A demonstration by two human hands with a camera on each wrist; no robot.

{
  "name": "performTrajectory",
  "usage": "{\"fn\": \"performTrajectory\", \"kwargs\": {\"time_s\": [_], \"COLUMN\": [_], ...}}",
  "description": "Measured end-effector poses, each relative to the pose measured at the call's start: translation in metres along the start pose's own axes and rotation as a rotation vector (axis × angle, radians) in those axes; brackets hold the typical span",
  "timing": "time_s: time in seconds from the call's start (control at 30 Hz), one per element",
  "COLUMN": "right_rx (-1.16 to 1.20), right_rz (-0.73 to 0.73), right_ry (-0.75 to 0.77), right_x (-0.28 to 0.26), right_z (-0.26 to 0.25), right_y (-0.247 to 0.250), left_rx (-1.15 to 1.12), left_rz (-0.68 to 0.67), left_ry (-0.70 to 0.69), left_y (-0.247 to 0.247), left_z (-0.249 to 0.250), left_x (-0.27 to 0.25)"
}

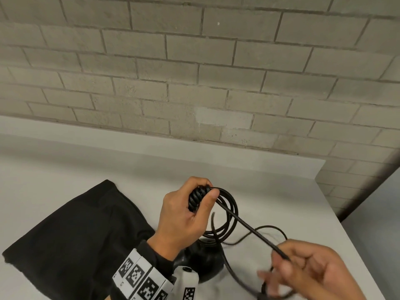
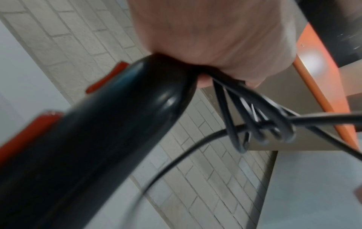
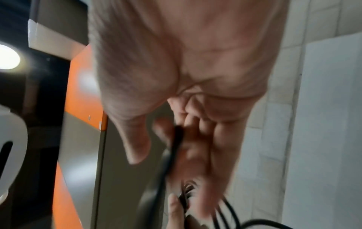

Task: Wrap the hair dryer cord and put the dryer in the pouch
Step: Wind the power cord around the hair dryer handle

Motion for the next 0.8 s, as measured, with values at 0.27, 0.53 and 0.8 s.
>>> {"fn": "performTrajectory", "kwargs": {"time_s": [0.27,0.53,0.8], "right_rx": [-0.111,0.002,-0.396], "right_rz": [0.021,0.163,0.525], "right_ry": [-0.148,-0.266,-0.074], "right_x": [-0.006,-0.018,-0.031], "right_z": [0.043,0.121,0.111], "right_y": [0.026,0.047,0.085], "left_rx": [0.031,0.066,0.044], "left_rz": [0.130,0.038,0.098], "left_ry": [0.057,0.035,0.054], "left_y": [0.020,0.018,0.023], "left_z": [-0.010,-0.012,-0.016], "left_x": [0.010,0.007,0.011]}}
Point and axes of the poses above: each hand's wrist, its own x-axis towards the middle knuckle, its own y-axis out of the back of the hand, z = x × y, the point moved 5 cm from there along x, towards the middle knuckle, and after that the axes turned 14 degrees about -x, right-handed, at the moved point
